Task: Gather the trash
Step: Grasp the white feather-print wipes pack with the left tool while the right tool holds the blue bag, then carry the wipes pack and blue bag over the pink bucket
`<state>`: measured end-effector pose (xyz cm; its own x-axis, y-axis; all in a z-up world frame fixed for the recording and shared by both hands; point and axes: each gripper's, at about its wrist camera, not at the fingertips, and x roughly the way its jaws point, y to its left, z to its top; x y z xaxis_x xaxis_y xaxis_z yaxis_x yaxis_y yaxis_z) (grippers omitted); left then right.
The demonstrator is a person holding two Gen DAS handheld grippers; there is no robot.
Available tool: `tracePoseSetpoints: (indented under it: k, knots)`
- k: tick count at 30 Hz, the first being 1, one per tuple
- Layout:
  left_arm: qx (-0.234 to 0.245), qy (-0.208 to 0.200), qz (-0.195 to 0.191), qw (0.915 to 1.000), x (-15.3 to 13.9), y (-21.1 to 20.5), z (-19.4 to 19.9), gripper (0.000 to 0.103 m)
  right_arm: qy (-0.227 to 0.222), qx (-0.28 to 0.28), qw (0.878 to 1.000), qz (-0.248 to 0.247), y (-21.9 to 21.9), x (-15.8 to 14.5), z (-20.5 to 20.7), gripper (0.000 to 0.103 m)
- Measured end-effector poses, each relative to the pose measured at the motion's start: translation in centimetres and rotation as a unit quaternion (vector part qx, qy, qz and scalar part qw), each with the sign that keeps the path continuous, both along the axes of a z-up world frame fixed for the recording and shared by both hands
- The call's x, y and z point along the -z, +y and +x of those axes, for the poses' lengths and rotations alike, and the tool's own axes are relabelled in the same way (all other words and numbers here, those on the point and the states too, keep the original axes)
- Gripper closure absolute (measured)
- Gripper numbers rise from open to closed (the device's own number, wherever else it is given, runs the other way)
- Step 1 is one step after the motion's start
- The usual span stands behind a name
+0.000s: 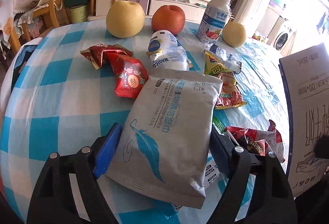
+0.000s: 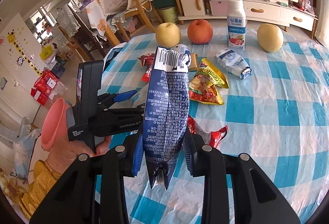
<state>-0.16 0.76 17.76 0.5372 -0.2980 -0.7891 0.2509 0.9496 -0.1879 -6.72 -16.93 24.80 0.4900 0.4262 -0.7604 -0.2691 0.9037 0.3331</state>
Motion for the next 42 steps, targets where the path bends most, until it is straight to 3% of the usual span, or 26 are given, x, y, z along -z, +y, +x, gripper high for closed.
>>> tracePoseSetpoints:
  k: [8, 13, 18, 26, 28, 29, 34, 37, 40, 42]
  knots:
    - [-0.041, -0.004, -0.026, 0.9988, -1.0, 0.2, -2.7, 0.033, -0.01, 0.01, 1.0, -0.001, 0.1, -0.5, 0.2, 0.068]
    - [-0.076, -0.008, -0.067, 0.9948, -1.8, 2.5, -4.9, 0.046, -0.012, 0.01, 1.0, 0.007, 0.5, -0.5, 0.2, 0.068]
    - [-0.083, 0.003, -0.091, 0.9923, -1.6, 3.6, -6.1, 0.045, -0.002, 0.008, 1.0, 0.004, 1.1, 0.1, 0.4, 0.068]
    - [-0.039, 0.021, -0.108, 0.9932, -1.8, 3.0, -8.3, 0.039, -0.002, 0.011, 1.0, 0.008, 0.8, 0.1, 0.3, 0.068]
    - [-0.027, 0.016, -0.102, 0.9943, -2.2, 2.8, -8.6, 0.032, -0.002, 0.011, 1.0, 0.007, 0.7, 0.1, 0.4, 0.068]
    - [-0.025, 0.01, -0.099, 0.9948, -2.4, 2.8, -8.8, 0.021, -0.002, 0.01, 1.0, 0.005, 0.7, 0.1, 0.3, 0.068]
    - [-0.039, -0.013, -0.02, 0.999, -2.3, 2.3, -8.1, 0.008, -0.001, 0.003, 1.0, 0.0, 0.8, 0.2, 0.2, 0.068]
    - [-0.038, 0.013, -0.002, 0.9992, -0.9, 1.9, -6.5, 0.007, -0.002, -0.001, 1.0, -0.001, 0.9, 0.1, 0.2, 0.068]
    - [-0.045, 0.047, -0.025, 0.9976, 0.7, 1.9, -5.4, 0.007, -0.004, -0.007, 1.0, -0.003, 1.2, 0.1, 0.2, 0.068]
    - [-0.046, 0.033, -0.011, 0.9984, 0.6, 1.4, -5.5, 0.007, -0.004, -0.011, 1.0, -0.006, 1.5, 0.1, 0.2, 0.068]
